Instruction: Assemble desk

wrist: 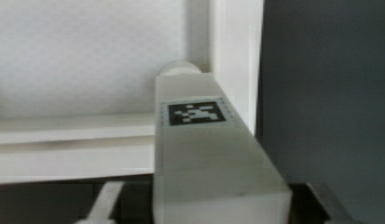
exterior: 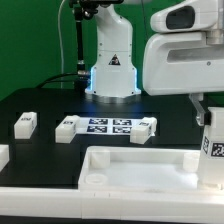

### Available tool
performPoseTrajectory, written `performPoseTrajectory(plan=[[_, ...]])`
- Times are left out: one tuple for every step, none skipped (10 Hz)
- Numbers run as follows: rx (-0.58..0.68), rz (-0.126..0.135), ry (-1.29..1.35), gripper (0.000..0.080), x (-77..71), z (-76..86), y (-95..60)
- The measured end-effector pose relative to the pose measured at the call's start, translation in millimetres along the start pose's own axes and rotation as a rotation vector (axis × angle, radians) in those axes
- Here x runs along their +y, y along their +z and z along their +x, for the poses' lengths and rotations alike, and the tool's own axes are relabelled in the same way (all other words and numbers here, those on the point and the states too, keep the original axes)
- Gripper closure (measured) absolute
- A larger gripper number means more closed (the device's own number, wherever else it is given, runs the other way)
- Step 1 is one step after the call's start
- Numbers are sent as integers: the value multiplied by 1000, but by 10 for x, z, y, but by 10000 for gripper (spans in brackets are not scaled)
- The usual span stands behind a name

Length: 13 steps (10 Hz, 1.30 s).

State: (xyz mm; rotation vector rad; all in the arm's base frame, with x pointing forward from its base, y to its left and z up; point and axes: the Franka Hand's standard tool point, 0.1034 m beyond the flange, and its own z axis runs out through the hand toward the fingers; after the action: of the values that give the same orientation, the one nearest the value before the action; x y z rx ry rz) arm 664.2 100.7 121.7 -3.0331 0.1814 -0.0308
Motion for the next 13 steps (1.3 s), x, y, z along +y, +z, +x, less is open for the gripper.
performPoseTrajectory(plan=[[8,8,121,495,20,18,-1],[11,9,231,495,24,17,-2],[11,12,316,495,27,17,-4],[6,25,482,495,48,18,-3],[-3,42,594,495,73,22,-4],[-3,46,687,495,68,20,-3],[-7,61,813,495,46,12,6],[-9,71,896,495,43,6,8],[-11,72,944,495,34,3,9],[-16,66,991,495,7,-9,13],[-29,58,989,495,-38,-22,17],[-31,61,1016,496,-35,-20,18],[-31,61,1015,384,-43,-22,21]])
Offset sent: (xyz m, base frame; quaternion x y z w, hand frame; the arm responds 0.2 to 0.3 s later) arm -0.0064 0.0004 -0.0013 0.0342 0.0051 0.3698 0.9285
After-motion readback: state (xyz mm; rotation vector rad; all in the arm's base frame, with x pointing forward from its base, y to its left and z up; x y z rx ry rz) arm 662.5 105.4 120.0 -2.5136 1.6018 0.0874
